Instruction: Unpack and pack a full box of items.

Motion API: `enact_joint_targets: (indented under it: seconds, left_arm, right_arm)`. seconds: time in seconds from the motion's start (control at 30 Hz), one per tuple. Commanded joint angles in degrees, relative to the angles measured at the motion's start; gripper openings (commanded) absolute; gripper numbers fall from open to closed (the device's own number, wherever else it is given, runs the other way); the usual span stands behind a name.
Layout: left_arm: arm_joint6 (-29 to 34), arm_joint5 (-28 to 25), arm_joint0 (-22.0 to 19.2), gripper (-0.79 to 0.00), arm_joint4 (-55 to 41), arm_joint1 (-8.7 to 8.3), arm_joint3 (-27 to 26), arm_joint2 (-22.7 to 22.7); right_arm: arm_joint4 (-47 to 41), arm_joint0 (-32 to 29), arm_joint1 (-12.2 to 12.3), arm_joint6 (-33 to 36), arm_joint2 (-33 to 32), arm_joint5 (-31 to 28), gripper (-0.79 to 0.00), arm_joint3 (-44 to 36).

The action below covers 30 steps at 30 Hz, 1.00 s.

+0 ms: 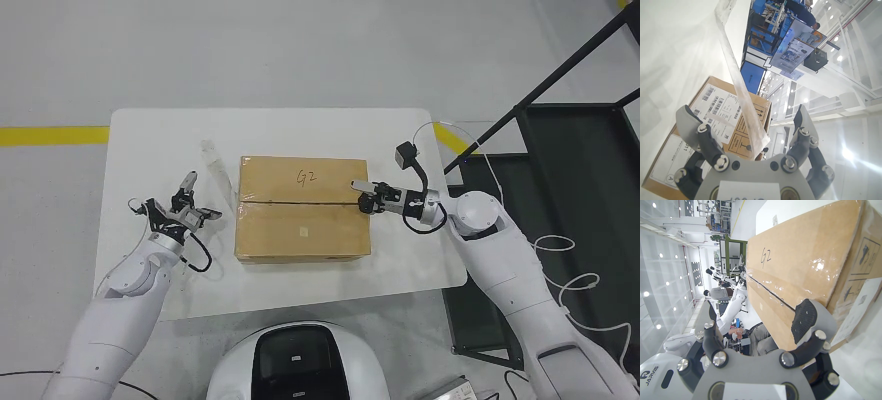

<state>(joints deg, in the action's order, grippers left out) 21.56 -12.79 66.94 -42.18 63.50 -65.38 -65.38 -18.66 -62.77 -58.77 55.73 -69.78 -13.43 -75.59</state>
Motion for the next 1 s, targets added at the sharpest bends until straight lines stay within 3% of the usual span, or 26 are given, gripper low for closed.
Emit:
enact_joint_targets:
  seconds: [0.0, 0.23, 0.27, 0.33, 0.53, 0.77, 0.97]
  left_arm:
    - [0.19, -1.31, -1.15, 0.000, -0.27, 0.50, 2.03, 0.63]
    - [1.28, -2.61, -5.16, 0.000, -0.01, 2.13, 7.92, 2.73]
    - [1.94, -2.34, -5.69, -0.102, -0.38, 2.37, 8.50, 3.03]
    - [2.45, -2.13, -6.79, -0.376, -0.93, 2.80, 9.93, 3.35]
    - [3.63, -1.88, -8.90, -0.785, -2.61, 4.04, 13.06, 4.14]
    - [5.15, -5.45, -8.59, -0.785, -4.97, 4.83, 14.14, 3.03]
    - [6.58, -9.33, -6.01, -0.785, -6.33, 4.82, 12.00, 0.73]
  right_arm:
    - [0.00, 0.00, 0.00, 0.00, 0.00, 0.00, 0.000, 0.00]
    - [0.00, 0.00, 0.00, 0.00, 0.00, 0.00, 0.000, 0.00]
    - [0.00, 0.00, 0.00, 0.00, 0.00, 0.00, 0.000, 0.00]
    - [0.00, 0.00, 0.00, 0.00, 0.00, 0.00, 0.000, 0.00]
    - [0.00, 0.00, 0.00, 0.00, 0.00, 0.00, 0.000, 0.00]
    - [0.00, 0.00, 0.00, 0.00, 0.00, 0.00, 0.000, 0.00]
    - [0.00, 0.00, 0.00, 0.00, 0.00, 0.00, 0.000, 0.00]
